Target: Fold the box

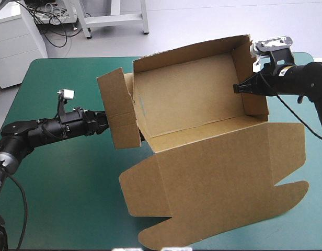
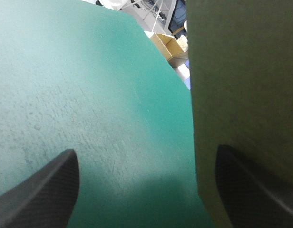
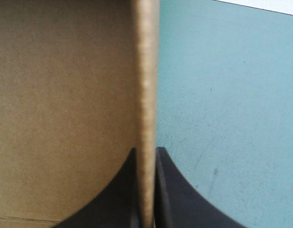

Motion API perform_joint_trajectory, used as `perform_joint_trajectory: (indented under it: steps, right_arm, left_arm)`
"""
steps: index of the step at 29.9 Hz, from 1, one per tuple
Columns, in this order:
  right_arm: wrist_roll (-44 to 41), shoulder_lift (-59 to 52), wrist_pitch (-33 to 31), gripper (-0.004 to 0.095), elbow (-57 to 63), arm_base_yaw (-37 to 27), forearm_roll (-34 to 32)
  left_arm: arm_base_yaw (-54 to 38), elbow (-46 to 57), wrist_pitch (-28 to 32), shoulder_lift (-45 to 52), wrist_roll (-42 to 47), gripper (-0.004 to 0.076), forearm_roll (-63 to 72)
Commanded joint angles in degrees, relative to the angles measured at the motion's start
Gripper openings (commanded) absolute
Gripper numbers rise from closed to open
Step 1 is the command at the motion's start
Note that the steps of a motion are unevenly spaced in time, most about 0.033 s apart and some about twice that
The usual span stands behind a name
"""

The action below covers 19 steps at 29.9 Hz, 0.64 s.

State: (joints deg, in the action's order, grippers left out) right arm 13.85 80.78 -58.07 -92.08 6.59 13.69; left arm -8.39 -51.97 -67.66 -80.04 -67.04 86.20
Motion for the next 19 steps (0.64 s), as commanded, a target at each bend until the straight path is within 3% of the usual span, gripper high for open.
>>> perform_joint_trajectory:
  steps: [1,10,19]
  right_arm:
    - [-3.7,-2.0,4.5,-0.0019,-1.4,1.9,-2.3]
    - [-13.9,-2.0,8.9,-0.0019,-1.4,10.1,-13.7]
    - [-16.3,-1.8,8.9,-0.0019,-1.4,11.3,-14.5]
  left_arm:
    - [0.4,-1.3,-7.1,2.3,-0.2,0.0570,6.6]
    - [0.9,-1.3,-7.1,5.2,-0.3,0.0570,7.9]
    - [1.3,-4.1,-7.1,7.2,0.0,0.0570,9.2]
